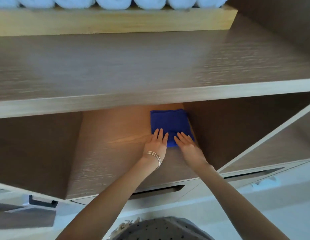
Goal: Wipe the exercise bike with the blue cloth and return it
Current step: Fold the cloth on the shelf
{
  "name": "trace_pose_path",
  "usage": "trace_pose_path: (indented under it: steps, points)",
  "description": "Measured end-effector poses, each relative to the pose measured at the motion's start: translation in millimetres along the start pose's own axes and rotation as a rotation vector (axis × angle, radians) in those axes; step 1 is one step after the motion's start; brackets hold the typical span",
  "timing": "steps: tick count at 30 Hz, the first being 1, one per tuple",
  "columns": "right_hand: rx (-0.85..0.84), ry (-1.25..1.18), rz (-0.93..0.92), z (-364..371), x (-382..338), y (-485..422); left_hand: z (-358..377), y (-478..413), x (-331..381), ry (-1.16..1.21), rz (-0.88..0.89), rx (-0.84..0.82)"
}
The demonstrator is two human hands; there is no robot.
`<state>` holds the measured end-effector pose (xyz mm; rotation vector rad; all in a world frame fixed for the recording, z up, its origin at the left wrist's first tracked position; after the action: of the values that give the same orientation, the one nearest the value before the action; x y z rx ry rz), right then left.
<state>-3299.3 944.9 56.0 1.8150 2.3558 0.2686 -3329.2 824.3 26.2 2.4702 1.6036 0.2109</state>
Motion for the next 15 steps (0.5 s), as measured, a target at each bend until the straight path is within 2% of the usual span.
trace_pose_path:
  steps: [7,12,15]
  points:
    - [-0.061,0.010,0.093,-30,17,-56,-40,-55,-11,-0.010,-0.045,-0.076]
    - [0.084,-0.098,0.142,-15,18,-40,-28,-31,-8,-0.012,0.007,-0.006]
    - [0.093,-0.044,0.145,-2,17,-33,-21,-16,-9,-0.012,0.013,0.031]
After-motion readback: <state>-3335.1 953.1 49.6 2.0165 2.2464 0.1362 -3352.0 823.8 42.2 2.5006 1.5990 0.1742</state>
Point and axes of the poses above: each hand's wrist, its own y-axis away from the middle knuckle, its own z-axis out of the palm, x = y × z, the point moved 4 cm from there along -y, towards the middle knuckle, and after that the axes turned 3 degrees about -x, right-handed, at the moved point
